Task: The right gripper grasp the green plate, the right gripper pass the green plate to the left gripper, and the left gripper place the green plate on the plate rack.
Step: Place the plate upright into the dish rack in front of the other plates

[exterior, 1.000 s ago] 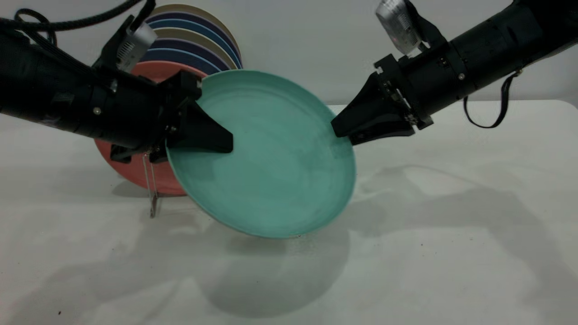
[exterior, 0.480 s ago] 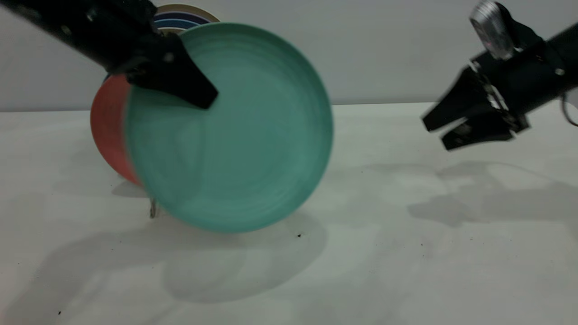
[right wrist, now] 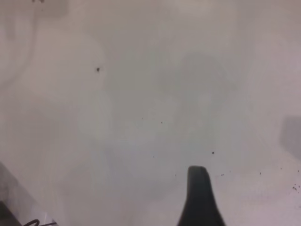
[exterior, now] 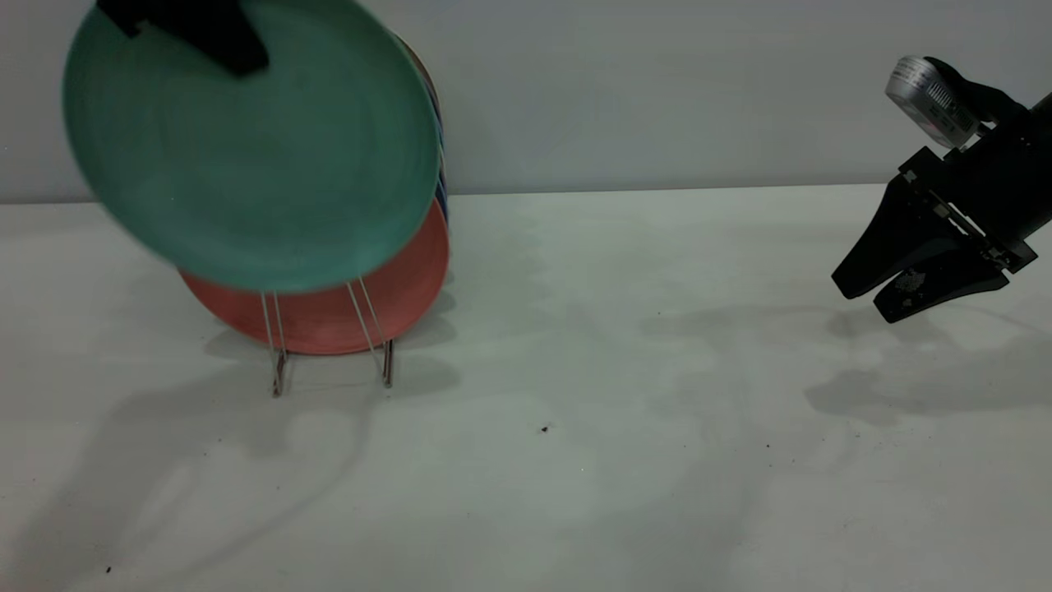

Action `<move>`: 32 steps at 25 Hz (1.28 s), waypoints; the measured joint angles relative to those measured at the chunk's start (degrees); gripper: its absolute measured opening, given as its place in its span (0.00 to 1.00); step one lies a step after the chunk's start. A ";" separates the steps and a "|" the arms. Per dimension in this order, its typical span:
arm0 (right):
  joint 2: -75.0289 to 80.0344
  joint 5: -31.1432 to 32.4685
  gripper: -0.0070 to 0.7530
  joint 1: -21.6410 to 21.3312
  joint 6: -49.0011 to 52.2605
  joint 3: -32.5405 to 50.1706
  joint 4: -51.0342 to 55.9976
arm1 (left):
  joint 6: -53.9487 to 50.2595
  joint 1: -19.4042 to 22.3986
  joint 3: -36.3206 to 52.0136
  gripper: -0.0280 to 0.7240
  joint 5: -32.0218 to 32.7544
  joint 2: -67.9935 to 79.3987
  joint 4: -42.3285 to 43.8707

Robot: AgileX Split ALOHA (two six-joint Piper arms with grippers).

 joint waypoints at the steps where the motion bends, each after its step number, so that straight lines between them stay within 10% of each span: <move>1: 0.00 0.00 0.75 0.00 0.00 0.00 0.00 | 1.51 -0.15 -0.22 0.22 -0.82 0.00 0.00; 32: 0.00 0.44 0.75 0.00 0.07 0.00 -0.12 | 0.14 -1.10 -0.23 0.22 -7.40 5.89 4.41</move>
